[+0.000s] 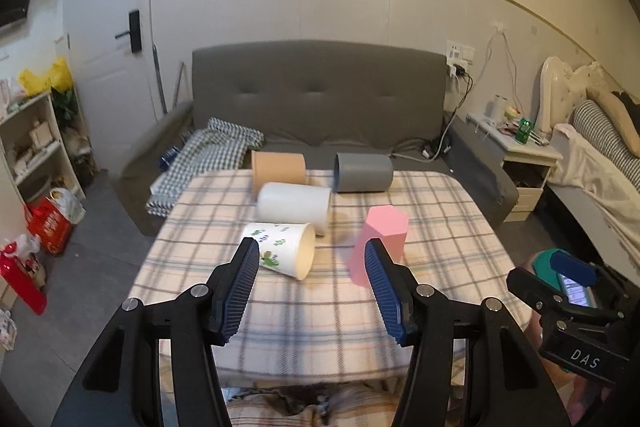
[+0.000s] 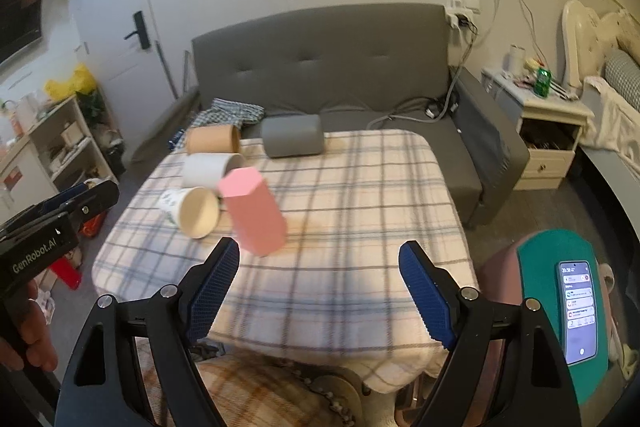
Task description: Flip cup upside down
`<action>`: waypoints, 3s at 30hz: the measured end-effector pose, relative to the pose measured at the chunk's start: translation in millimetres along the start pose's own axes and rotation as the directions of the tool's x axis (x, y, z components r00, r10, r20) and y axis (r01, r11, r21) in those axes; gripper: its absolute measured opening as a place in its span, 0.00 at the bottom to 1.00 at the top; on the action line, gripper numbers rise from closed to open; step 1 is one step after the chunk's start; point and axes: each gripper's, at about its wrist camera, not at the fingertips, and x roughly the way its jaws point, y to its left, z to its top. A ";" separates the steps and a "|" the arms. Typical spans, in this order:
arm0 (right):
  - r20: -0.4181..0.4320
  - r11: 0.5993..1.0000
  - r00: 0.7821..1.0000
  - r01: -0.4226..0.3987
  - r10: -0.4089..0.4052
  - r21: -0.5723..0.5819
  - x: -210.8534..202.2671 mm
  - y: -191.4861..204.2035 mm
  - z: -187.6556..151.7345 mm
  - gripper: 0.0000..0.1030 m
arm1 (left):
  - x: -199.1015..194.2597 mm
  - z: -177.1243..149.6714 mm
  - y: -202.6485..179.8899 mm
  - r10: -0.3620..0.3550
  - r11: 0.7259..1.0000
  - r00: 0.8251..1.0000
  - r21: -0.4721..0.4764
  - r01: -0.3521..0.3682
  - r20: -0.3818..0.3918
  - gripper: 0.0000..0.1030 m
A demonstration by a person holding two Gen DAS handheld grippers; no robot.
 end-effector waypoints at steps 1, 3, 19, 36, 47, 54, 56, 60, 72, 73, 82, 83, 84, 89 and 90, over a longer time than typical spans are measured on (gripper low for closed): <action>0.004 1.000 1.000 -0.002 0.002 -0.009 -2.4 4.9 -2.0 0.80 | -3.3 -3.5 0.2 0.004 1.000 1.000 0.004 -0.004 0.003 0.56; 0.007 1.000 1.000 -0.012 0.012 -0.019 -6.1 11.2 -5.9 0.80 | -6.1 -8.3 -0.6 0.006 1.000 1.000 0.007 -0.006 0.005 0.56; 0.024 0.997 1.000 -0.007 0.009 -0.075 -1.8 29.3 -33.0 0.87 | -16.5 -45.6 0.4 0.077 0.997 0.995 0.011 -0.078 0.058 0.85; 0.062 0.999 0.998 0.019 -0.016 -0.047 -8.3 20.2 -35.2 1.00 | -13.2 -49.9 21.0 0.097 0.993 0.995 -0.070 -0.095 0.029 0.88; 0.060 0.999 0.998 0.017 -0.015 -0.047 -8.2 21.4 -35.0 1.00 | -12.7 -50.0 21.7 0.094 0.994 0.995 -0.062 -0.092 0.029 0.88; 0.060 0.999 0.998 0.017 -0.014 -0.047 -8.2 21.9 -35.5 1.00 | -12.7 -50.7 19.8 0.094 0.994 0.995 -0.057 -0.092 0.035 0.88; 0.060 0.999 0.998 0.019 -0.016 -0.047 -7.8 22.1 -35.3 1.00 | -12.6 -51.0 19.1 0.099 0.994 0.994 -0.053 -0.097 0.036 0.88; 0.058 0.999 0.998 0.019 -0.016 -0.047 -7.5 22.7 -36.3 1.00 | -13.1 -51.7 17.8 0.118 0.992 0.992 -0.044 -0.116 0.041 0.88; 0.055 0.999 0.998 0.019 -0.016 -0.049 -7.0 22.9 -37.4 1.00 | -13.7 -54.0 16.6 0.115 0.993 0.992 -0.036 -0.114 0.042 0.88; 0.054 0.999 0.998 0.019 -0.016 -0.050 -7.0 22.7 -37.3 1.00 | -13.3 -54.8 16.6 0.114 0.993 0.993 -0.035 -0.113 0.042 0.88; 0.051 0.999 0.999 0.020 -0.018 -0.049 -6.2 22.8 -37.7 1.00 | -13.5 -54.8 16.5 0.115 0.993 0.992 -0.035 -0.114 0.042 0.88; 0.050 0.999 0.999 0.021 -0.018 -0.050 -5.9 22.7 -39.3 1.00 | -13.8 -55.0 16.2 0.115 0.993 0.992 -0.035 -0.114 0.042 0.88; 0.049 0.999 0.999 0.021 -0.018 -0.050 -5.8 22.7 -41.6 1.00 | -13.6 -54.9 16.2 0.116 0.993 0.992 -0.036 -0.114 0.042 0.88; 0.049 0.999 0.999 0.021 -0.019 -0.050 -5.5 23.2 -41.5 1.00 | -13.5 -54.8 16.4 0.115 0.993 0.993 -0.036 -0.113 0.041 0.88; 0.050 0.999 0.999 0.022 -0.019 -0.050 -5.4 23.3 -41.6 1.00 | -13.5 -54.8 16.5 0.116 0.993 0.992 -0.036 -0.114 0.042 0.88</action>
